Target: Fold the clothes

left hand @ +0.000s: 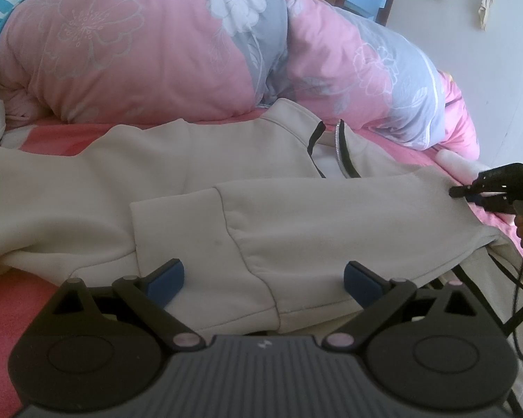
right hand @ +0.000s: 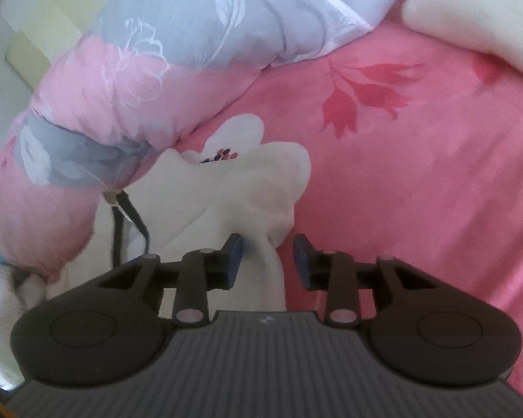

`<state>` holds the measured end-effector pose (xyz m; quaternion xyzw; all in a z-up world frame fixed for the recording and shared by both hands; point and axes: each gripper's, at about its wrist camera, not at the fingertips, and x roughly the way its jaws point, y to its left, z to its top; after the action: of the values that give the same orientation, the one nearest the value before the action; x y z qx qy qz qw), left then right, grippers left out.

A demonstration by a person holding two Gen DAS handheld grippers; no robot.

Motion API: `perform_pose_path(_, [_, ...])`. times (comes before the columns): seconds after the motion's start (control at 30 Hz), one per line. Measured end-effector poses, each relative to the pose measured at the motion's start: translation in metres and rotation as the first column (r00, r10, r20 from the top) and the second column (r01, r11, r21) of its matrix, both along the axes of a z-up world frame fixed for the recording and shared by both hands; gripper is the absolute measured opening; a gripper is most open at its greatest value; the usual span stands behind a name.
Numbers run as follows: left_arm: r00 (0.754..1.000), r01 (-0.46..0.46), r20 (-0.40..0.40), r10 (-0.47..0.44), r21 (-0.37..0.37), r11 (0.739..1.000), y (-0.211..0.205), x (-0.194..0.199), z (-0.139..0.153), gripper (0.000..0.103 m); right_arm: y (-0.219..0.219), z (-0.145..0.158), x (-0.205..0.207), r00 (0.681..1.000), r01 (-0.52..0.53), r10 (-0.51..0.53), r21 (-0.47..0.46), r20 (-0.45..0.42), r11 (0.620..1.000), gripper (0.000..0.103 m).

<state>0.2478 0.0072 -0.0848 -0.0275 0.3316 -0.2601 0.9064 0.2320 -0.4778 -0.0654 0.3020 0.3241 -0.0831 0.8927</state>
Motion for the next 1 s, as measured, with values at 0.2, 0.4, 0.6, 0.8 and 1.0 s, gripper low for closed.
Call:
perform_pose_path(0.2, [1.000, -0.001, -0.001, 0.001, -0.003, 1.000, 0.000, 0.000, -0.001, 0.099, -0.011, -0.005, 0.000, 0.998, 0.022, -0.024, 0.033, 0.060, 0.999, 0.007])
perform_pose_path(0.4, [1.000, -0.003, -0.002, 0.003, -0.004, 1.000, -0.001, -0.001, 0.000, 0.099, -0.026, -0.006, 0.004, 0.994, 0.058, -0.069, 0.114, 0.088, 0.992, 0.040])
perform_pose_path(0.6, [1.000, -0.004, -0.002, 0.004, -0.019, 1.000, 0.000, 0.000, 0.000, 0.100, -0.035, -0.016, 0.041, 1.000, 0.013, -0.016, 0.114, 0.019, 0.993, 0.047])
perform_pose_path(0.8, [0.999, -0.032, 0.008, 0.032, -0.044, 0.999, 0.003, 0.003, 0.003, 0.100, -0.025, -0.016, 0.046, 0.992, 0.010, -0.016, 0.045, 0.128, 0.999, 0.007])
perform_pose_path(1.0, [0.999, -0.034, 0.011, 0.035, -0.036, 0.999, 0.003, 0.002, 0.003, 0.100, -0.044, -0.048, 0.043, 0.978, 0.126, -0.152, 0.179, 0.140, 0.976, 0.008])
